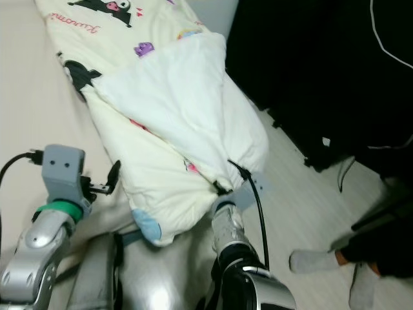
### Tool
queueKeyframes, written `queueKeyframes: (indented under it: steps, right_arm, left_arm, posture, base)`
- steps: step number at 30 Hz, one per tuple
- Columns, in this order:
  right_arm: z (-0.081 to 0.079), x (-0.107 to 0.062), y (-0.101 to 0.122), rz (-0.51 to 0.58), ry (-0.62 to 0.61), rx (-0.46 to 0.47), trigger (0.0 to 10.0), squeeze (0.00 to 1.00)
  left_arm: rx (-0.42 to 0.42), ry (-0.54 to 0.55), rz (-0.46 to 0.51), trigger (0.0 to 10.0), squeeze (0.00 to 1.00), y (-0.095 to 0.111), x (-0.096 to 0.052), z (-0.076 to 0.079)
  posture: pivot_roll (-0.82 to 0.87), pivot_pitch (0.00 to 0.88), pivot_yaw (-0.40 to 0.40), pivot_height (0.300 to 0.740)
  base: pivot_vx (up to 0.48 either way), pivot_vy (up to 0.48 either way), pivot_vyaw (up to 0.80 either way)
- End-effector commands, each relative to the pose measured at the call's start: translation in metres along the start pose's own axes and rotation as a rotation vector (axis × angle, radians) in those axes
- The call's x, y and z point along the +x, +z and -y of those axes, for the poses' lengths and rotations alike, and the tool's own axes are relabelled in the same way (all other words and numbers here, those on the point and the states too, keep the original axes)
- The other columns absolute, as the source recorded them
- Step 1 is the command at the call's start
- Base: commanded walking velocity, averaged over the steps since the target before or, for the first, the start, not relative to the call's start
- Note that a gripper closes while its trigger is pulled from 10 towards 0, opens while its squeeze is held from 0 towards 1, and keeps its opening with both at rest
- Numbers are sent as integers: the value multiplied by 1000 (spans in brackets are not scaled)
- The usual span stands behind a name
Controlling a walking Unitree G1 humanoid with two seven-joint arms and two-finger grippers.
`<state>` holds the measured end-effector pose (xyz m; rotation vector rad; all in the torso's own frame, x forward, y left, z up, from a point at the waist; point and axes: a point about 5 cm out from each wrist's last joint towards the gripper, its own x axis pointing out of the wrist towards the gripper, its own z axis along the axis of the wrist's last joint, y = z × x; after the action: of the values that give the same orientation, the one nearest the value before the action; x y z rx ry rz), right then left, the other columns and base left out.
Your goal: Clean up the room
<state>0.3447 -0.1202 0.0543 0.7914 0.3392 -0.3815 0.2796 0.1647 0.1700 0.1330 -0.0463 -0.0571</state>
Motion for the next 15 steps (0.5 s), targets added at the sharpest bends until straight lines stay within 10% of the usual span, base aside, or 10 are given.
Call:
queueKeyframes:
  steps: [1,3,4,5,7,11,12,15]
  right_arm:
    - [23,-15,-44,-140,-124,-21,7490,0]
    - [23,-15,-44,-140,-124,-21,7490,0]
    - [19,-15,-45,-121,-78,-156,10000,0]
    - [15,-15,-43,-85,-34,-328,10000,894]
    - [15,-15,-42,-83,-34,-348,10000,1000]
    - [4,-26,-74,-320,151,-416,10000,1000]
    - [1,-29,-80,-339,224,-500,10000,0]
    - [1,-31,-82,-334,262,-562,10000,0]
  left_arm:
    - [4,-26,-25,10000,0,-7,1,5]
    - [4,-26,-25,10000,0,-7,1,5]
    - [5,-30,-25,10000,0,-7,2,5]
    - [4,-35,-27,10000,0,-8,2,8]
    - [3,-36,-28,10000,0,-8,2,8]
    - [0,-49,-29,10000,0,-9,2,12]
    - [-1,-53,-27,10000,0,-8,3,13]
    - [-2,-55,-24,10000,0,-8,5,13]
  posture:
    - [200,184,-113,550]
    - [200,184,-113,550]
    - [203,187,-113,550]
    - [203,187,-113,550]
    - [203,187,-113,550]
    - [197,186,-112,550]
    - [197,186,-112,550]
    - [178,184,-114,550]
  base:
    - [0,0,0]
    - [0,0,0]
    - [0,0,0]
    - [0,0,0]
    - [0,0,0]
    - [0,0,0]
    - [0,0,0]
    - [0,0,0]
